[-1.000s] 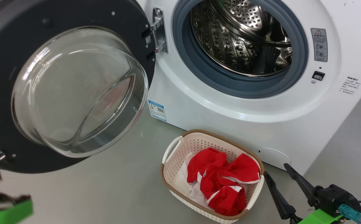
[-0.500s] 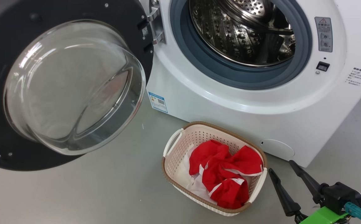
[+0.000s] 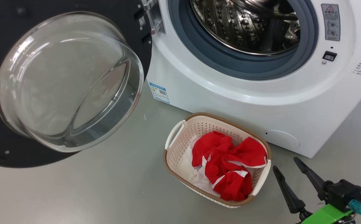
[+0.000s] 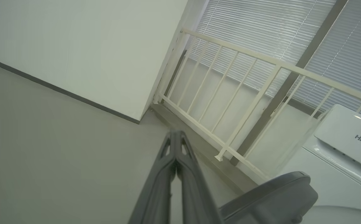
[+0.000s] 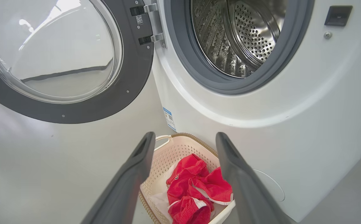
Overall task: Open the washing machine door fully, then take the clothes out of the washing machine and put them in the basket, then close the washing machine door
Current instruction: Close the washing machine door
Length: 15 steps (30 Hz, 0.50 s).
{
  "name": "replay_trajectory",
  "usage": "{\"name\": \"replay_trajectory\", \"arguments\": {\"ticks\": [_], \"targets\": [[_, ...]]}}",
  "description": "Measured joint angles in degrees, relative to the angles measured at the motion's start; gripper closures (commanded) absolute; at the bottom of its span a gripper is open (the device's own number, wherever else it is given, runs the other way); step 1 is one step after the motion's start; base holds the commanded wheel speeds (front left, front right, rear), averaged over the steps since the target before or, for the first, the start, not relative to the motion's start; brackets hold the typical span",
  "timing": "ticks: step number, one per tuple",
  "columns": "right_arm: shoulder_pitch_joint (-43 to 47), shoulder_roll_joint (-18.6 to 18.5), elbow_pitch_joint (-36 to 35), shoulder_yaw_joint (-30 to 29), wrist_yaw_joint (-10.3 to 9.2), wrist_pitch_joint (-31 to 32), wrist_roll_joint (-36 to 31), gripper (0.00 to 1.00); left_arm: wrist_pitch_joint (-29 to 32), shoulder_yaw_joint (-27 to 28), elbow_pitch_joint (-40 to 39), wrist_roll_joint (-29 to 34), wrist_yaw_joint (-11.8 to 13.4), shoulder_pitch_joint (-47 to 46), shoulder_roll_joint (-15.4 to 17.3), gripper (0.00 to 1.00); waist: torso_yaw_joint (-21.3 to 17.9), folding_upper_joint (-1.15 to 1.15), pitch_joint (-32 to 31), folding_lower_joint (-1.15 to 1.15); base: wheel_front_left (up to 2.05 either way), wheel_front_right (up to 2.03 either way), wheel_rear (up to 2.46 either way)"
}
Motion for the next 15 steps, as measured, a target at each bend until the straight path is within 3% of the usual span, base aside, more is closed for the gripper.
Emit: {"name": "replay_trajectory", "arguments": {"ticks": [5, 10, 15], "targets": [[-1.09, -0.7, -0.18, 0.44, 0.0, 0.0, 0.0, 0.0, 11.14, -0.07, 7.6, -3.46, 0.43, -5.38, 0.94, 1.0, 0.15, 0.0, 1.05, 0.0, 0.0, 0.0, 0.0], [-1.08, -1.14, -0.3, 0.58, 0.0, 0.0, 0.0, 0.0, 19.79, -0.8, 12.14, -4.93, 4.11, -8.14, 1.86, 1.0, 0.27, 0.0, 1.54, 0.0, 0.0, 0.0, 0.0], [-1.07, -1.14, -0.59, 0.55, 0.0, 0.0, -0.25, 0.0, 26.05, -1.37, 13.82, -5.55, 5.69, -8.4, 2.49, 1.0, 0.33, 0.0, 1.79, 0.0, 0.0, 0.0, 0.0]]}}
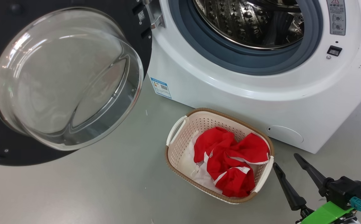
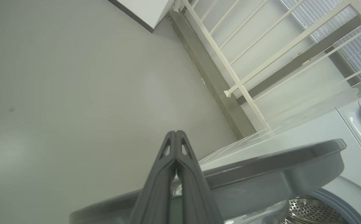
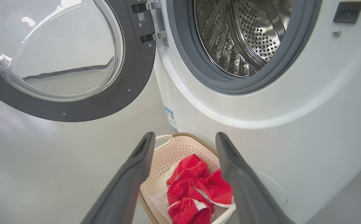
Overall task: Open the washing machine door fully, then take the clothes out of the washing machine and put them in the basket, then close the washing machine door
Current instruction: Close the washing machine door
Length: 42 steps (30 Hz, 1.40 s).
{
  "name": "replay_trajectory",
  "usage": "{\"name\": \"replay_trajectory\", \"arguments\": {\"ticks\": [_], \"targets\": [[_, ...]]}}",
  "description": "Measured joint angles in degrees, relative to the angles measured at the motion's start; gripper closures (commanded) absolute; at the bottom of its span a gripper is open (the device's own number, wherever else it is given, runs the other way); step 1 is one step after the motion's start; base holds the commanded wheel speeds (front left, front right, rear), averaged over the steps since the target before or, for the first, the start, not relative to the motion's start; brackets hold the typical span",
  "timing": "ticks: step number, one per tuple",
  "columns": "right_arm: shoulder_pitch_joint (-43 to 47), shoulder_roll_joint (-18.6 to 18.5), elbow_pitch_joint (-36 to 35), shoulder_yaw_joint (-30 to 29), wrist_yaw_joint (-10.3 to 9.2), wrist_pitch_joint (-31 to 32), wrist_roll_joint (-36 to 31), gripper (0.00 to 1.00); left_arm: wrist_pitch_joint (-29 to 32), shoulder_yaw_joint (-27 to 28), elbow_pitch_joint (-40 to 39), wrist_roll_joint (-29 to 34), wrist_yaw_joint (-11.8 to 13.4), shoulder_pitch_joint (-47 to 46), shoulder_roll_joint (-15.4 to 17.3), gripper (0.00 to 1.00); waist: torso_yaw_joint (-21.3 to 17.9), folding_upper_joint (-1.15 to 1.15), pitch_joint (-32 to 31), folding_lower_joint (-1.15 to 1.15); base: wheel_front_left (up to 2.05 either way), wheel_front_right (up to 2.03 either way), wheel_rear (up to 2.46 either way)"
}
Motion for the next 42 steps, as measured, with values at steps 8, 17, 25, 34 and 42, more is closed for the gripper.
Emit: {"name": "replay_trajectory", "arguments": {"ticks": [8, 17, 25, 34, 42], "targets": [[0.01, -0.3, -0.27, 0.02, 0.0, 0.0, 0.0, 0.0, 4.34, -0.31, -0.03, -0.91, 0.05, 0.07, -0.18, 1.0, 0.03, 0.0, 0.58, 0.0, 0.0, 0.0, 0.0], [0.01, -0.55, -0.53, 0.07, 0.0, 0.0, 0.0, 0.0, 7.04, -0.4, -0.63, -2.36, 0.4, 0.53, -1.08, 1.0, -0.08, 0.0, 0.57, 0.0, 0.0, 0.0, 0.0], [0.02, -0.63, -0.7, 0.09, 0.0, 0.0, 0.0, 0.0, 9.96, -0.57, -1.23, -3.0, -0.23, 1.35, -0.93, 1.0, -0.12, 0.0, 0.82, 0.0, 0.0, 0.0, 0.0], [0.01, -0.63, -0.82, 0.08, 0.0, 0.0, -0.01, 0.0, 14.02, -1.45, -2.98, -4.38, -3.22, 3.04, -0.53, 1.0, -0.1, 0.0, 0.62, 0.0, 0.0, 0.0, 0.0], [0.01, -0.53, -0.8, 0.15, 0.0, 0.0, -0.01, 0.0, 18.98, -2.52, -5.79, -6.5, -4.77, 4.87, 0.19, 1.0, -0.17, 0.0, -0.02, 0.0, 0.0, 0.0, 0.0]]}}
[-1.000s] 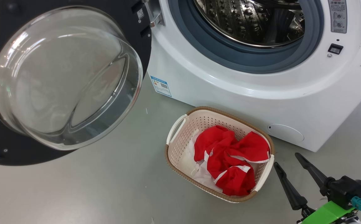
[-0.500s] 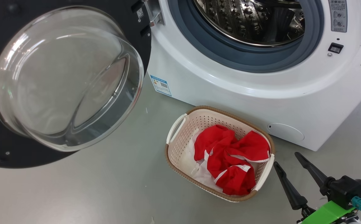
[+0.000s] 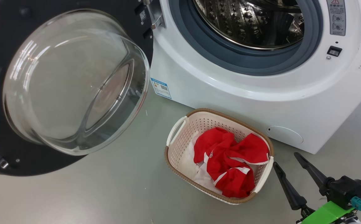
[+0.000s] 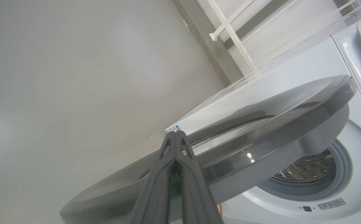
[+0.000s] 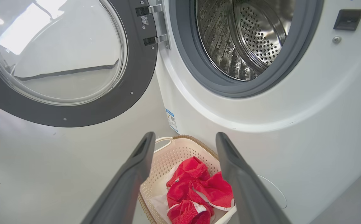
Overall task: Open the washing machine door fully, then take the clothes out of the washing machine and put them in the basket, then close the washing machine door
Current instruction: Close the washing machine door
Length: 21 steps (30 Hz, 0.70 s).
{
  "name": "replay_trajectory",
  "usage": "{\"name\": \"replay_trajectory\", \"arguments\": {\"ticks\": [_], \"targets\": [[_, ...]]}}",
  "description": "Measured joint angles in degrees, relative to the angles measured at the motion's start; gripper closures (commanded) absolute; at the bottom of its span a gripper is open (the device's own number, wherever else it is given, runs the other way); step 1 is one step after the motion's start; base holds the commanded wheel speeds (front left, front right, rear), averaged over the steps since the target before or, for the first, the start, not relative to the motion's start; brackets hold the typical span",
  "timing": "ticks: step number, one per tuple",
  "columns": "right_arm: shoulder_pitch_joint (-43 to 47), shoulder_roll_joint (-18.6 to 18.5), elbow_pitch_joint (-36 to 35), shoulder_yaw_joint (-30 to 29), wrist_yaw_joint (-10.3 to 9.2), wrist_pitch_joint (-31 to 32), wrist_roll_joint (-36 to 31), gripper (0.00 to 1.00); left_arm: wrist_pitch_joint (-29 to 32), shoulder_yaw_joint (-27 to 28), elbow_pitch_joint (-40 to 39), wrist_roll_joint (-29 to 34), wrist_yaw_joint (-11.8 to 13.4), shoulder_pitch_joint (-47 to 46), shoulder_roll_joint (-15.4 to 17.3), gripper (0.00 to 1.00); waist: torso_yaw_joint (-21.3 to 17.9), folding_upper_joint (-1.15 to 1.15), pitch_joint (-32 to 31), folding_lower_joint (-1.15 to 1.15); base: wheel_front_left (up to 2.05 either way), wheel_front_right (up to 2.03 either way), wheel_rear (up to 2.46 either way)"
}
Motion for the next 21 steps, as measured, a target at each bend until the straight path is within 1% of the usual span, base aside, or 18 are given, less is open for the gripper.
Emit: {"name": "replay_trajectory", "arguments": {"ticks": [5, 10, 14, 19, 21], "targets": [[0.0, 0.07, 0.0, -0.03, 0.0, 0.0, 0.0, 0.0, 2.32, -1.78, -3.27, -0.77, -0.42, 2.21, 0.33, 1.0, -0.09, 0.0, -0.43, 0.0, 0.0, 0.0, 0.0], [0.01, 0.22, -0.02, -0.14, 0.0, 0.0, 0.0, 0.0, 4.99, -4.04, -6.58, -2.24, -0.49, 5.2, -0.51, 1.0, -0.19, 0.0, -0.86, 0.0, 0.0, 0.0, 0.0], [0.02, 0.4, -0.05, -0.48, 0.0, 0.0, 0.0, 0.0, 7.43, -6.38, -10.13, -5.05, -0.89, 7.94, -2.4, 1.0, -0.33, 0.0, -1.31, 0.0, 0.0, 0.0, 0.0], [0.12, 0.62, -0.24, -1.3, 0.0, 0.0, -0.01, 0.0, 10.17, -8.36, -14.86, -8.2, -0.89, 9.98, -2.48, 1.0, -0.49, 0.0, -1.85, 0.0, 0.0, 0.0, 0.0], [0.34, 0.76, -0.38, -1.46, 0.0, 0.0, -0.05, 0.0, 11.82, -9.73, -18.07, -9.66, -0.89, 11.07, -2.47, 1.0, -0.57, 0.0, -2.11, 0.0, 0.0, 0.0, 0.0]]}}
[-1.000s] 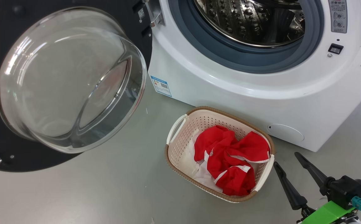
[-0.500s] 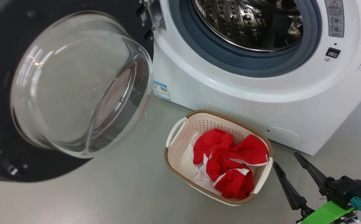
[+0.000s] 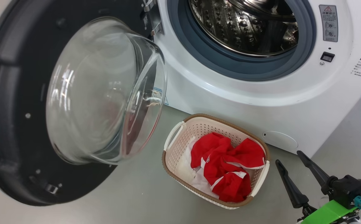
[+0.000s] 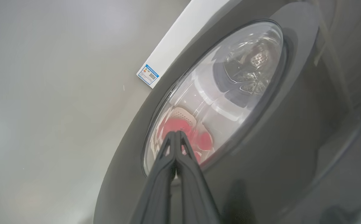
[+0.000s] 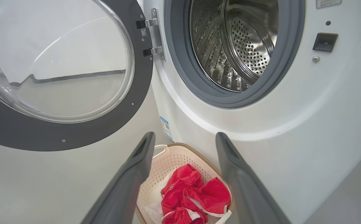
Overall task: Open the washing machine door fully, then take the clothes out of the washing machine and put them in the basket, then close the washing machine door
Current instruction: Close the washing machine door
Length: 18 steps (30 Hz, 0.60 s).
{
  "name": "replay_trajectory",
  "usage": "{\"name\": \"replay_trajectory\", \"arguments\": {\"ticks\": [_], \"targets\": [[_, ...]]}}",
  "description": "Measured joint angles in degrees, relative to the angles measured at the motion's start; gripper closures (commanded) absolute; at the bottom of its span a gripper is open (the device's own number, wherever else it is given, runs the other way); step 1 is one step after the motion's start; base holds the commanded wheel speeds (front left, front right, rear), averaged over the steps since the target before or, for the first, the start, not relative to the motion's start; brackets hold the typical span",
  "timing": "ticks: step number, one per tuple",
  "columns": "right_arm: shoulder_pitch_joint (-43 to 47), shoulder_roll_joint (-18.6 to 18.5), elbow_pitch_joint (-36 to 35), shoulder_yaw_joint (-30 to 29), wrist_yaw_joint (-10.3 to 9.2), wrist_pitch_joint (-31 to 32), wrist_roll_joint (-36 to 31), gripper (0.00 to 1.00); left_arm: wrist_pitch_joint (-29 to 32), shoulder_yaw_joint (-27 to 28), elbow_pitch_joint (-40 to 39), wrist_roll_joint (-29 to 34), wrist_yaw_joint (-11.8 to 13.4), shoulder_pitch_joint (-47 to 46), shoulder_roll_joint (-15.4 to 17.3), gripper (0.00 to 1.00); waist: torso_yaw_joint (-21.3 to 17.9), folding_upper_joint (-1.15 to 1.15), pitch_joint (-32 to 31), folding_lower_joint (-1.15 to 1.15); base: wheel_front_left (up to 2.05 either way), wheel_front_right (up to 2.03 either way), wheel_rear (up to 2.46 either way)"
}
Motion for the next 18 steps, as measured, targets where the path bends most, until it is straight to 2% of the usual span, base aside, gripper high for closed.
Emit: {"name": "replay_trajectory", "arguments": {"ticks": [18], "targets": [[1.38, 1.56, -0.77, -1.93, 0.0, 0.0, -1.0, 0.0, 5.95, -7.89, -16.67, -8.92, 0.0, 3.64, -1.72, 1.0, -1.24, 0.0, -1.52, 0.0, 0.0, 0.0, 0.0]]}}
